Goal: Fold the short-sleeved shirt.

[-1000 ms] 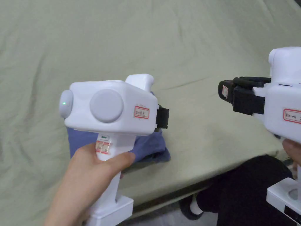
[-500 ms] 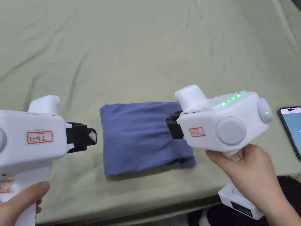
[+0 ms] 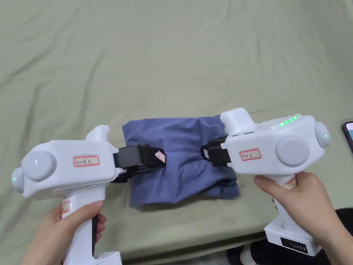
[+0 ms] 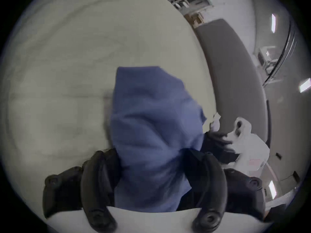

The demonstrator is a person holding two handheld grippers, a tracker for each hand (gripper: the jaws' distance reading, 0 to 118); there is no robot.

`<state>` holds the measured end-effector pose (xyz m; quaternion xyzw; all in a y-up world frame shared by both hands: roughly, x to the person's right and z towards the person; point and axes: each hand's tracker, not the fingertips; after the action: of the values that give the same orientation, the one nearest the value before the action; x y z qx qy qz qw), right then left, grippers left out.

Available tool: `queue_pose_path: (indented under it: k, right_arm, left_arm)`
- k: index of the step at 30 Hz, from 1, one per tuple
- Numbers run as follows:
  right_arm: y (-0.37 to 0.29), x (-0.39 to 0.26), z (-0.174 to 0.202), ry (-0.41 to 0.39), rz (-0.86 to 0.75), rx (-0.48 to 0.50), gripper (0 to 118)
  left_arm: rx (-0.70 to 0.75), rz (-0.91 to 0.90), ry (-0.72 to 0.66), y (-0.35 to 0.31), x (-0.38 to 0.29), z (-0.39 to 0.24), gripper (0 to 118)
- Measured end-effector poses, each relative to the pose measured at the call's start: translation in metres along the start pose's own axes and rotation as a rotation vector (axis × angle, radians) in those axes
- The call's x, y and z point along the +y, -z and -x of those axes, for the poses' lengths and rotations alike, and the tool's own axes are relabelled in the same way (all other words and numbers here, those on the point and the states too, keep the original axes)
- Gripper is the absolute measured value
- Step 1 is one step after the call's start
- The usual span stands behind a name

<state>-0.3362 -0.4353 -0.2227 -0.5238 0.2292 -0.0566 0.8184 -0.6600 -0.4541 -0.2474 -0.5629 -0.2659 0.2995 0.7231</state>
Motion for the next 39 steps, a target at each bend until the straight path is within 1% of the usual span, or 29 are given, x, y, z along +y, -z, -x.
queue_pose_path:
  k: [1,2,3,4,6,8,9,11,14,16,18,20,22,26,27,30,32,34,36,37,38,39]
  right_arm:
    - [-0.001,-0.001,0.002,0.004,-0.007,0.0,4]
    - [-0.001,-0.001,0.003,0.002,-0.01,-0.002,4]
    - [-0.003,-0.002,0.005,-0.004,-0.016,-0.006,4]
    - [-0.006,-0.002,0.007,-0.01,-0.025,-0.009,4]
    - [-0.012,0.0,0.01,-0.014,-0.04,0.0,4]
    - [-0.021,0.003,0.017,-0.019,-0.083,0.003,4]
    - [-0.028,0.007,0.024,-0.029,-0.121,-0.014,4]
    - [-0.039,0.016,0.042,-0.083,-0.179,-0.041,4]
    - [-0.048,0.039,0.077,-0.166,-0.204,-0.007,4]
    - [-0.049,0.054,0.109,-0.231,-0.237,0.003,4]
    - [-0.048,0.069,0.14,-0.276,-0.276,0.04,4]
    - [-0.045,0.082,0.171,-0.314,-0.305,0.08,4]
    - [-0.037,0.098,0.203,-0.358,-0.318,0.121,4]
    - [-0.016,0.124,0.262,-0.441,-0.326,0.188,4]
    - [-0.009,0.131,0.28,-0.462,-0.333,0.194,4]
    - [0.009,0.147,0.315,-0.495,-0.327,0.245,4]
    - [0.022,0.153,0.336,-0.516,-0.326,0.256,4]
    - [0.035,0.157,0.35,-0.534,-0.315,0.27,4]
    - [0.045,0.158,0.359,-0.538,-0.306,0.273,4]
    - [0.049,0.158,0.36,-0.54,-0.299,0.279,4]
    - [0.051,0.158,0.361,-0.54,-0.293,0.281,4]
    - [0.053,0.157,0.361,-0.538,-0.288,0.282,4]
  left_arm:
    - [-0.071,-0.039,-0.022,-0.002,-0.001,0.004,76]
    - [-0.132,-0.047,-0.059,-0.001,0.001,0.018,25]
    - [-0.156,-0.044,-0.123,0.0,0.001,0.023,24]
    - [-0.131,0.0,-0.102,-0.001,0.002,0.025,24]
    - [-0.1,-0.005,-0.061,-0.013,0.006,0.014,24]
    - [-0.139,-0.005,-0.082,-0.022,0.01,0.021,24]
    - [-0.145,-0.013,-0.077,-0.028,0.011,0.024,24]
    - [-0.122,-0.018,-0.056,-0.045,0.017,0.035,23]
    - [-0.094,-0.028,-0.039,-0.079,0.022,0.052,23]
    - [-0.043,-0.058,-0.033,-0.111,0.028,0.069,23]
    - [0.032,-0.089,-0.026,-0.142,0.036,0.082,23]
    - [0.049,-0.114,-0.033,-0.173,0.043,0.1,23]
    - [0.108,-0.15,-0.034,-0.208,0.045,0.11,23]
    - [0.196,-0.207,-0.095,-0.271,0.054,0.153,23]
    - [0.229,-0.215,-0.09,-0.289,0.057,0.164,23]
    - [0.29,-0.224,-0.121,-0.326,0.067,0.194,23]
    - [0.333,-0.226,-0.14,-0.34,0.072,0.211,23]
    - [0.384,-0.212,-0.162,-0.349,0.078,0.229,23]
    - [0.39,-0.201,-0.18,-0.349,0.082,0.245,23]
    - [0.376,-0.194,-0.226,-0.348,0.082,0.253,24]
    - [0.36,-0.201,-0.264,-0.347,0.082,0.262,32]
    - [0.392,-0.225,-0.284,-0.348,0.079,0.265,50]
